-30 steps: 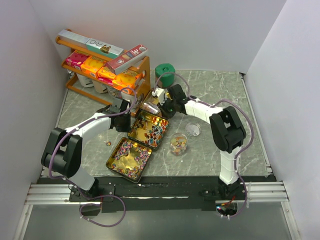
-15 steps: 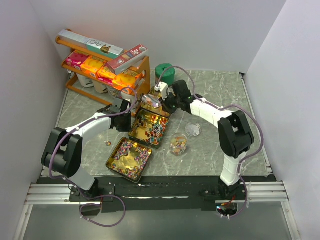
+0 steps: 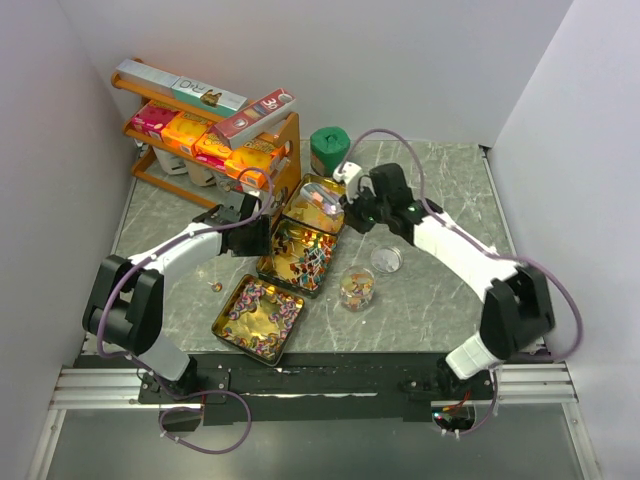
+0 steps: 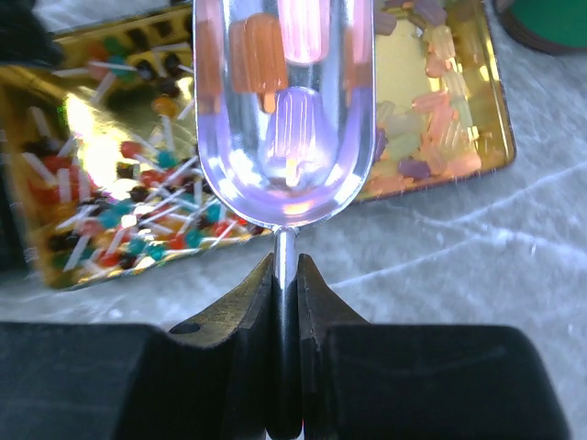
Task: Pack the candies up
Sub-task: Scoop the fake candies from the storage box, then place the fake candies in the packing bottle.
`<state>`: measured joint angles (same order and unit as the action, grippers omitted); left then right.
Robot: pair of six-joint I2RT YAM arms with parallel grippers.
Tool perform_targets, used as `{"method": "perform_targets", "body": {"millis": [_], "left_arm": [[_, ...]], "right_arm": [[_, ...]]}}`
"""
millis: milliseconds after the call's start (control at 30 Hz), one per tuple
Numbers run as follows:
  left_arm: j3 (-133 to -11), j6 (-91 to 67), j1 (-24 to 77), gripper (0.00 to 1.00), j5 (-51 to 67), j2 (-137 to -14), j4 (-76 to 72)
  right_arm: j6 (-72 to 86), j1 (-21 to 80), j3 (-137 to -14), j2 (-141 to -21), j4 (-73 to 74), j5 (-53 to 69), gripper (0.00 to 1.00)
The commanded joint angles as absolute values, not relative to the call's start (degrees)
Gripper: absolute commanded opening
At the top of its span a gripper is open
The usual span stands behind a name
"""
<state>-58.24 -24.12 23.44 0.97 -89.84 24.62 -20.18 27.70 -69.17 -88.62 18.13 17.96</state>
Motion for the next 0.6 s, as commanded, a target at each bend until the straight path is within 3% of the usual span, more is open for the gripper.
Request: {"method": "perform_targets", "body": {"millis": [0, 100, 300, 433, 567], "left_arm": [[-60.3, -23.6, 23.4, 0.65, 0.2, -87.0, 24.1], [-60.1, -23.6, 23.4, 0.78, -2.0, -85.9, 24.3], [-59.9, -23.9, 23.5, 0.92, -3.5, -84.5, 24.1], [-58.6, -24.5, 23.4, 0.99, -3.5, -83.5, 22.5], [-57.3, -25.0, 23.4, 0.96, -3.8, -82.1, 21.4]], "right_arm": [[-12.9, 27.3, -65.0, -79.6, 18.5, 16.8, 0.0], [-9.2, 27.3, -62.6, -74.9, 21.4, 15.2, 0.0], [-1.9, 27.4, -60.8, -67.1, 32.9, 9.9, 0.0], [2.5, 27.5, -58.8, -61.5, 39.6, 6.3, 0.0], [5.4, 27.6, -57.8, -56.6, 46.1, 4.9, 0.0]]}}
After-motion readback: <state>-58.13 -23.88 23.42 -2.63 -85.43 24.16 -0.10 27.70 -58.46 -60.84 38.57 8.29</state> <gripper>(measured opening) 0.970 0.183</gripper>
